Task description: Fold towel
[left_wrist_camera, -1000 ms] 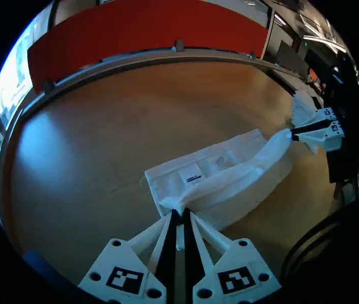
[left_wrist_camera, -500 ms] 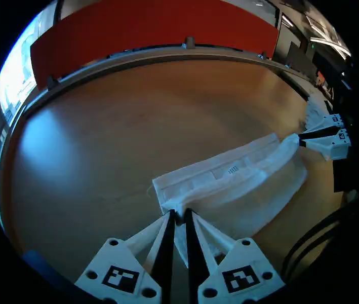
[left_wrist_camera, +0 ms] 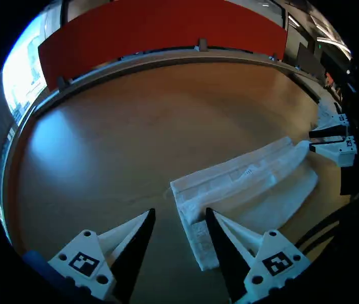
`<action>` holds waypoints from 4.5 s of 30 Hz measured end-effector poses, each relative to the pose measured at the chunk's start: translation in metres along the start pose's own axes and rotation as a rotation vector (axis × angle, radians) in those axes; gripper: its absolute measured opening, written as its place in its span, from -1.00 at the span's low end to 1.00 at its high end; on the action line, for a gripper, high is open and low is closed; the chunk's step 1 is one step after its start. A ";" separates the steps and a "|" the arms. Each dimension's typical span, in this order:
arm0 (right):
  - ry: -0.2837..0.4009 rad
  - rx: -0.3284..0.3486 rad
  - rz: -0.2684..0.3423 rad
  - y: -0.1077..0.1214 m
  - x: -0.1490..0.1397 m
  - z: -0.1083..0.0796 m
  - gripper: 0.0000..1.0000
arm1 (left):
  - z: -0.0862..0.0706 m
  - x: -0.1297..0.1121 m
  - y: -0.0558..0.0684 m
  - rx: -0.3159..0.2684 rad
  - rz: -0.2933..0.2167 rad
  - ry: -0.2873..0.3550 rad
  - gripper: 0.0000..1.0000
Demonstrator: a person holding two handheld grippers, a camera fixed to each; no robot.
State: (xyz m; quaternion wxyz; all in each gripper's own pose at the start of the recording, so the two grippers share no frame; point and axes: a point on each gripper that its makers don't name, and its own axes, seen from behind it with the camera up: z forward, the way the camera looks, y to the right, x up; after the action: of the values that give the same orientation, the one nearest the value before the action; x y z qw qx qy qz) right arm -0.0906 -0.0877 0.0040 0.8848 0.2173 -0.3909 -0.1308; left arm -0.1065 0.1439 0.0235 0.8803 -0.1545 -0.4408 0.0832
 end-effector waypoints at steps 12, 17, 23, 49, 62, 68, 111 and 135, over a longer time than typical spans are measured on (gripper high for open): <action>0.005 -0.055 -0.025 0.012 0.000 0.001 0.77 | 0.007 0.005 -0.018 0.059 -0.026 0.003 0.88; 0.014 -0.059 -0.019 0.013 0.003 -0.002 0.90 | 0.011 0.007 -0.020 0.063 -0.030 -0.001 0.87; 0.026 -0.063 -0.022 0.013 0.004 -0.009 1.00 | 0.016 0.012 -0.023 0.066 -0.042 -0.006 0.87; 0.037 -0.048 -0.009 -0.008 -0.009 -0.032 1.00 | 0.025 0.033 -0.031 0.077 -0.067 0.006 0.87; 0.040 -0.051 -0.012 -0.008 -0.011 -0.036 1.00 | 0.024 0.037 -0.033 0.088 -0.074 0.023 0.88; 0.042 -0.050 -0.012 -0.007 -0.012 -0.037 1.00 | 0.017 0.039 -0.036 0.093 -0.073 0.036 0.87; 0.044 0.010 -0.083 -0.020 -0.017 -0.042 1.00 | -0.090 -0.071 -0.047 0.168 -0.219 0.053 0.88; -0.076 0.143 -0.239 -0.035 -0.046 -0.029 0.74 | -0.147 -0.145 -0.078 0.253 -0.295 0.015 0.88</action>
State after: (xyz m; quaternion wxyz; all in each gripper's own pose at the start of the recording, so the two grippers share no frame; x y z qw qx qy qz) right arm -0.1012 -0.0912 -0.0599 0.8297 0.3198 -0.4039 -0.2150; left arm -0.0742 -0.0001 -0.1415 0.8986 0.0231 -0.4382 0.0068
